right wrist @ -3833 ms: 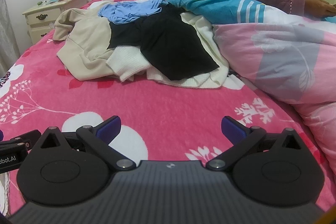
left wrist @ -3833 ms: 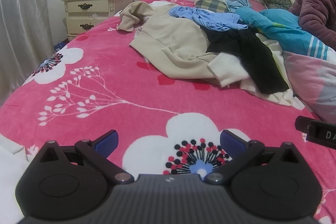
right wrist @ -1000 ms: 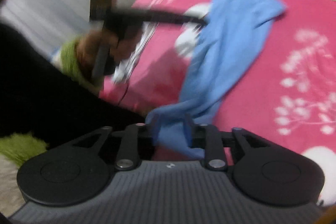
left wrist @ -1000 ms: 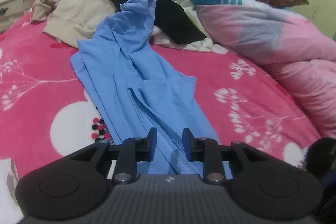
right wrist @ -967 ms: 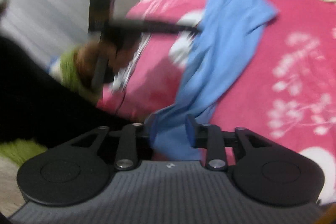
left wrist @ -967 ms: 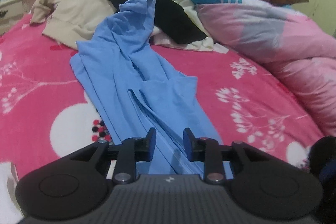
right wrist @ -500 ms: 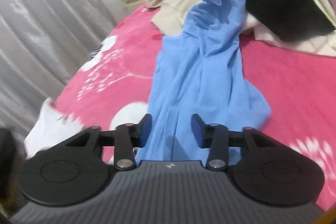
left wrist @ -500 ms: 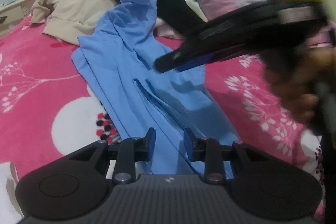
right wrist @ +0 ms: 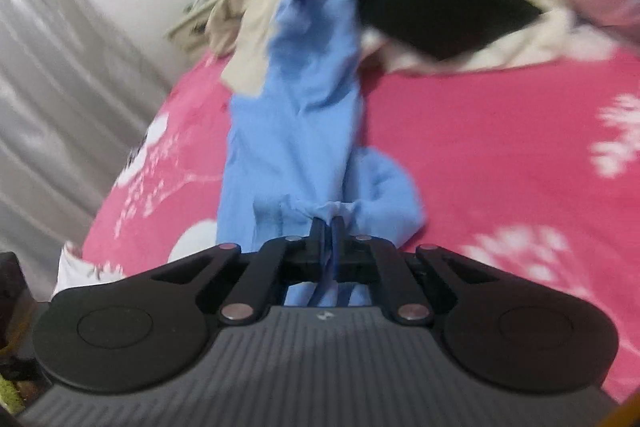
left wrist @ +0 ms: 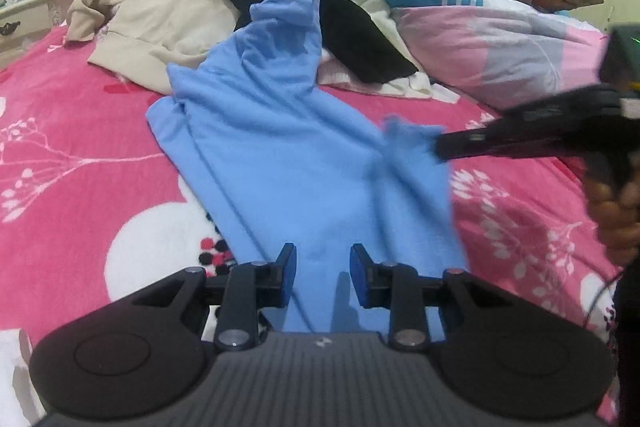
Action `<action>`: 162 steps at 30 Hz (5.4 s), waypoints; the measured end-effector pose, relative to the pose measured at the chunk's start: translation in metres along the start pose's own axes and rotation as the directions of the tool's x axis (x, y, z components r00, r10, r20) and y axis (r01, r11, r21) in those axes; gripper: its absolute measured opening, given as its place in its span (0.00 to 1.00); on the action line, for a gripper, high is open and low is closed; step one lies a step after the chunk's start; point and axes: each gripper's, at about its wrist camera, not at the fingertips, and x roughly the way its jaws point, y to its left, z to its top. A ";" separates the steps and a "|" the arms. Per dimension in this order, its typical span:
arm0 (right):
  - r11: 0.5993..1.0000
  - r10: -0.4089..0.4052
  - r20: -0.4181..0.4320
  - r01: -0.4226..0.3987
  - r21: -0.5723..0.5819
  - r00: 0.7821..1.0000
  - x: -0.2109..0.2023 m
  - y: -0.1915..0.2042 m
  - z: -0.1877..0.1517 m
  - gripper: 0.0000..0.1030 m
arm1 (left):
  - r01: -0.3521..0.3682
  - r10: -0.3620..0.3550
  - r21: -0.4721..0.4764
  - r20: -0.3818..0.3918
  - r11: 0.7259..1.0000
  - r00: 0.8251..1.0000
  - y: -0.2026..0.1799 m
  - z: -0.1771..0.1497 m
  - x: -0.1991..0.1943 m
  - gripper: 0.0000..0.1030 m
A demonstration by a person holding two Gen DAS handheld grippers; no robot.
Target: Fold clothes
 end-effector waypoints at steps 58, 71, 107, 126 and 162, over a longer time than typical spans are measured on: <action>0.981 -0.100 0.070 0.087 0.174 0.992 -0.101 -0.064 -0.036 0.00 | -0.070 0.086 -0.198 0.076 0.978 0.993 0.029 -0.007 -0.049 0.27; 0.932 0.344 -0.040 -0.346 -0.107 0.938 -0.095 0.055 -0.013 0.00 | 0.252 -0.280 0.198 0.125 0.947 0.952 -0.053 -0.006 -0.069 0.61; 0.973 0.184 -0.535 -0.075 0.219 0.824 -0.038 0.008 -0.144 0.47 | -0.070 0.251 -0.596 0.226 0.800 0.941 0.102 -0.096 -0.248 0.05; 0.822 0.430 -0.059 -0.364 0.438 0.901 -0.098 -0.006 -0.015 0.02 | 0.190 0.065 -0.619 0.365 0.762 0.929 0.152 0.058 -0.213 0.04; 0.853 0.100 -0.088 -0.040 0.520 0.991 -0.131 -0.102 -0.048 0.01 | 0.056 0.026 -0.709 0.105 0.703 0.994 0.119 -0.088 -0.127 0.04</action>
